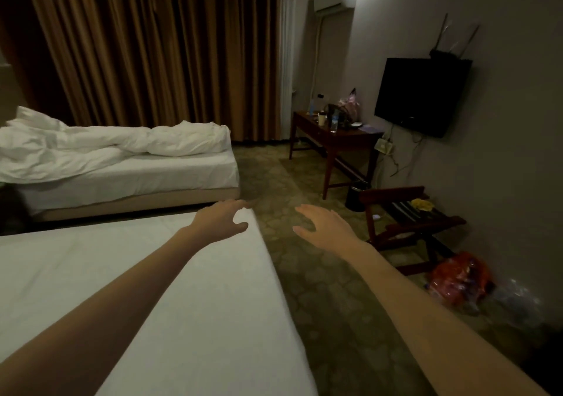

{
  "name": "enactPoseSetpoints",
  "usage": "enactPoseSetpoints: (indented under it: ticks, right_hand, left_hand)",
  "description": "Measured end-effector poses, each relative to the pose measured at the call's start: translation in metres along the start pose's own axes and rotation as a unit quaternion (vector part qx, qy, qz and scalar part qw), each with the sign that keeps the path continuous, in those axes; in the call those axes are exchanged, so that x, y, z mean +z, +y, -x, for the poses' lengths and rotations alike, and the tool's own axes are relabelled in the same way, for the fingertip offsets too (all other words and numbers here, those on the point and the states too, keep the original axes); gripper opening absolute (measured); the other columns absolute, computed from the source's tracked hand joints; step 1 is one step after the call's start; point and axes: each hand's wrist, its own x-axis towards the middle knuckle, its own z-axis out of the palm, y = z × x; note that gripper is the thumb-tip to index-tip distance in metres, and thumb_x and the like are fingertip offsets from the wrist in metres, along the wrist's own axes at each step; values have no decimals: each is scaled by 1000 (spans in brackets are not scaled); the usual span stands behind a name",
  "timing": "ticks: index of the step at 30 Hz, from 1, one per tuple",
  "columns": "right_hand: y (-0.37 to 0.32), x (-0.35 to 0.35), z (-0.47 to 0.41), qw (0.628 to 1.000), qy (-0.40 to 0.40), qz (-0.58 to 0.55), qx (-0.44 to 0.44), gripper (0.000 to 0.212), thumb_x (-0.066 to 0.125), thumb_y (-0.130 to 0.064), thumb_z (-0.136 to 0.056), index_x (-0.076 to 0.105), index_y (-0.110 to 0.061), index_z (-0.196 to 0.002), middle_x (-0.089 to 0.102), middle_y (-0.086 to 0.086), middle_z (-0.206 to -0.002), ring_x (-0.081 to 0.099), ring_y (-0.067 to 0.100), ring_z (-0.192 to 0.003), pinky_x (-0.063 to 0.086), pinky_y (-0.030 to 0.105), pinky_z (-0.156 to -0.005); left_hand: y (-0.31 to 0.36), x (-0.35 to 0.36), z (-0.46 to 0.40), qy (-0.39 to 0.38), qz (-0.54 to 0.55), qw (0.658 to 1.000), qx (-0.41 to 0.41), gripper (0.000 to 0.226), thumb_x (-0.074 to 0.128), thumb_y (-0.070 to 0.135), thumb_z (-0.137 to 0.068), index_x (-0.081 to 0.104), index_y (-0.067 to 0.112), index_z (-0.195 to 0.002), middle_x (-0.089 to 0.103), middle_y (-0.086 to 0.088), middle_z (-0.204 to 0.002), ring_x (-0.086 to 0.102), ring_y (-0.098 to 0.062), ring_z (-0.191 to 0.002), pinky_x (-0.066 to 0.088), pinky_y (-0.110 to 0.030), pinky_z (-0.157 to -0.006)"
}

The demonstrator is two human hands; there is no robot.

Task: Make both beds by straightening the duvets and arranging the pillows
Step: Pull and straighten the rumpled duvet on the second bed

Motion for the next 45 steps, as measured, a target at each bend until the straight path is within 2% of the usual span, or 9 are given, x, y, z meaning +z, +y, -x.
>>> enactPoseSetpoints:
  ticks: [5,9,14,18,21,26,31,36,45]
  right_hand:
    - [55,-14,-4,1000,2,11,8,57,41,-53,-96,30,-30,-147,25,-8,-156,22,11,-142,11,42,-118]
    - [107,-30,-15,1000,-6,17,5,58,41,-53,-96,29,-30,-148,25,-8,-156,21,11,-143,12,42,-118]
    - [187,-57,-43,999,-19,30,-14,59,42,-54,-96,28,-30,-148,25,-10,-156,21,10,-143,12,43,-119]
    - [265,-90,-59,999,-5,3,-37,55,44,-50,-96,33,-31,-146,30,-9,-153,26,10,-141,20,44,-117]
    - [320,-110,-73,999,-30,11,-34,54,43,-50,-97,32,-30,-146,30,-9,-154,26,11,-141,21,43,-117]
    - [374,-114,-112,997,-50,24,-58,57,42,-54,-95,32,-30,-146,29,-7,-154,26,12,-141,19,43,-117]
    - [385,-103,-173,993,-51,16,-109,58,43,-55,-94,32,-31,-146,28,-8,-155,25,11,-141,19,41,-118]
    - [381,-80,-255,984,-67,9,-164,57,41,-56,-95,32,-34,-146,27,-10,-155,23,10,-142,17,42,-118]
    - [365,-58,-472,977,-94,19,-191,58,39,-57,-95,29,-33,-147,24,-10,-156,22,10,-142,13,39,-117]
  left_hand:
    - [59,24,-36,2,7,999,32,50,55,35,-92,42,28,-139,47,4,-140,45,-16,-126,42,-33,-93]
    - [97,32,-70,-8,-8,999,33,51,56,36,-91,42,28,-139,48,4,-139,48,-16,-124,46,-35,-94]
    - [149,43,-127,21,-8,1000,2,54,56,38,-91,40,27,-141,49,3,-138,51,-16,-122,48,-40,-96]
    - [214,83,-181,-2,21,999,-35,56,57,37,-90,40,26,-142,47,1,-139,49,-19,-123,45,-36,-98]
    - [254,99,-218,1,54,996,-69,56,57,38,-90,40,27,-142,47,0,-139,49,-19,-123,44,-35,-97]
    - [280,99,-256,1,35,995,-95,54,58,37,-90,41,28,-140,47,0,-138,47,-19,-124,45,-36,-96]
    - [269,99,-287,25,27,991,-128,52,57,36,-89,43,29,-138,49,3,-137,47,-17,-124,45,-39,-97]
    - [229,102,-330,37,17,983,-178,48,55,35,-91,44,29,-137,49,6,-138,46,-15,-125,43,-33,-95]
    - [98,76,-484,51,17,970,-239,50,55,37,-90,42,31,-137,50,4,-137,49,-18,-122,45,-36,-95]
